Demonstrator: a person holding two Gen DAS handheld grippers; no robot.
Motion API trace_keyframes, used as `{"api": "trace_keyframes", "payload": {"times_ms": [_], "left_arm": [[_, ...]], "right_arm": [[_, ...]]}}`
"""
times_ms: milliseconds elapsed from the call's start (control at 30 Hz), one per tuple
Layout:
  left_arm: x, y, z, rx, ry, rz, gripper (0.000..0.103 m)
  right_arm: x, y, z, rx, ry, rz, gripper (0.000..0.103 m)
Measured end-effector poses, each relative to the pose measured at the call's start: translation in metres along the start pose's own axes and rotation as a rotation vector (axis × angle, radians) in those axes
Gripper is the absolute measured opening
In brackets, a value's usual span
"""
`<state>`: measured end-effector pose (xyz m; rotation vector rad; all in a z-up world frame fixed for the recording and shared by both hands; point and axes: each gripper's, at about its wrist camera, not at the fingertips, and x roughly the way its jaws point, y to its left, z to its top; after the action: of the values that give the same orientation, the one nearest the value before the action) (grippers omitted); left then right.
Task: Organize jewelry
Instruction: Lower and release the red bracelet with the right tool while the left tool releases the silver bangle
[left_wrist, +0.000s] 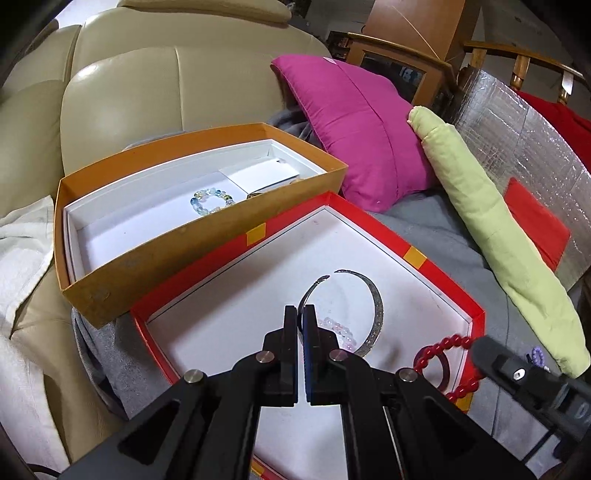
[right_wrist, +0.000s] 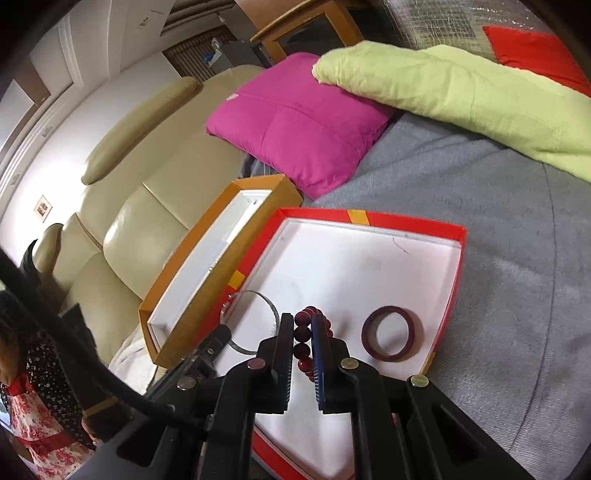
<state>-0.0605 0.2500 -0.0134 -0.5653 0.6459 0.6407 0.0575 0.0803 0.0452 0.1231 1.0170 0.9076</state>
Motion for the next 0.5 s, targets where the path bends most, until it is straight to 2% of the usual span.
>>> {"api": "trace_keyframes", "payload": {"times_ms": [167,500], "left_arm": [[0.002,-0.004,-0.002,0.013,0.006,0.010,0.003],[0.009,-0.011,-0.004,0.031,0.030,0.029,0.003]], "right_arm": [[0.012,-0.016,-0.009,0.023,0.038,-0.015,0.010],[0.011,-0.031,-0.017,0.042,0.054,-0.034,0.010]]}}
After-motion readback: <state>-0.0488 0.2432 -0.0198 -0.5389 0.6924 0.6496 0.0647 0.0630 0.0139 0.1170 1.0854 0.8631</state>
